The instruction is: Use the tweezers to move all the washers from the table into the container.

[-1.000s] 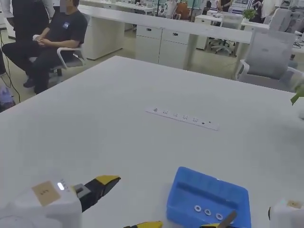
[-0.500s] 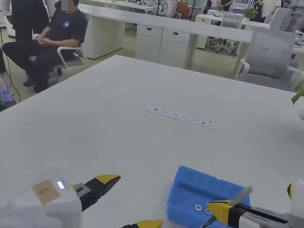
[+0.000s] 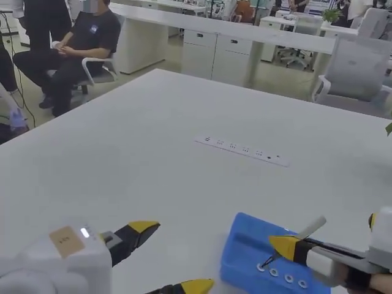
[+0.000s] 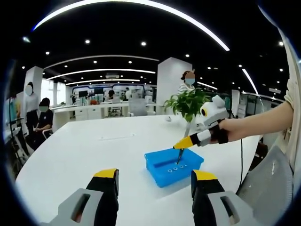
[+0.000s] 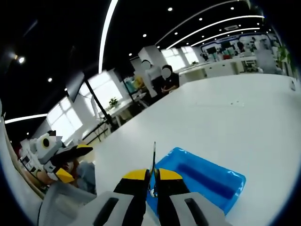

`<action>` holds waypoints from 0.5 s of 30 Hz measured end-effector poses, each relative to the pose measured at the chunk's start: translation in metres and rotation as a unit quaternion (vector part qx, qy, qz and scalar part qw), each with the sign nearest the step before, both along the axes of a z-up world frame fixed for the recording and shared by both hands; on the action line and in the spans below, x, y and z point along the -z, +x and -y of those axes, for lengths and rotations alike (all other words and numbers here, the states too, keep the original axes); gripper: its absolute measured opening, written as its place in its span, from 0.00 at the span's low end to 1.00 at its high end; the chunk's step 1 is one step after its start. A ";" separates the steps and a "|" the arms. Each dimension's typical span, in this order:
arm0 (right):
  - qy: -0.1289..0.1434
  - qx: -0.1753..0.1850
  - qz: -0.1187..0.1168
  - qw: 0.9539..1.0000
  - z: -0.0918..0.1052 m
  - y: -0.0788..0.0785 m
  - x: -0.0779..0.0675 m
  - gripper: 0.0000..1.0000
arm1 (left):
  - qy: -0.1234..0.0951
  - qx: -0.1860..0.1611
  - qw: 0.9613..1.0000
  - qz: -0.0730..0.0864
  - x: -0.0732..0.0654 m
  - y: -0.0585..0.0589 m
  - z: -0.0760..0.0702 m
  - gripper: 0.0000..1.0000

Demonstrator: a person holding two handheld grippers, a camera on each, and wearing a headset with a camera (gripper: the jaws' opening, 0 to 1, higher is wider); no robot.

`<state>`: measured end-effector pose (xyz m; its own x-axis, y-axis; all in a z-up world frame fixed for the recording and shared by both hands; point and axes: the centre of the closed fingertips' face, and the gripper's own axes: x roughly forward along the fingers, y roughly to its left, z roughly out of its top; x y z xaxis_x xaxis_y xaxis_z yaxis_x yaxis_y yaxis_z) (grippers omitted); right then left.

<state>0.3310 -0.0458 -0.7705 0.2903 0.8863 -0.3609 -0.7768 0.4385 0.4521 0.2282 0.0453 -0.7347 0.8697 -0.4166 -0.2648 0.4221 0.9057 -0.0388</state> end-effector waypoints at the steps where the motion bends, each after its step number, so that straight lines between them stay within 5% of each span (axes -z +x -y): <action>1: -0.001 0.002 -0.001 1.000 -0.001 0.002 0.001 0.03 | 0.000 0.000 1.000 0.000 0.000 0.000 0.000 0.62; 15: -0.046 0.004 0.008 0.999 -0.012 0.022 0.024 0.03 | -0.001 0.001 1.000 -0.001 0.000 0.000 0.000 0.61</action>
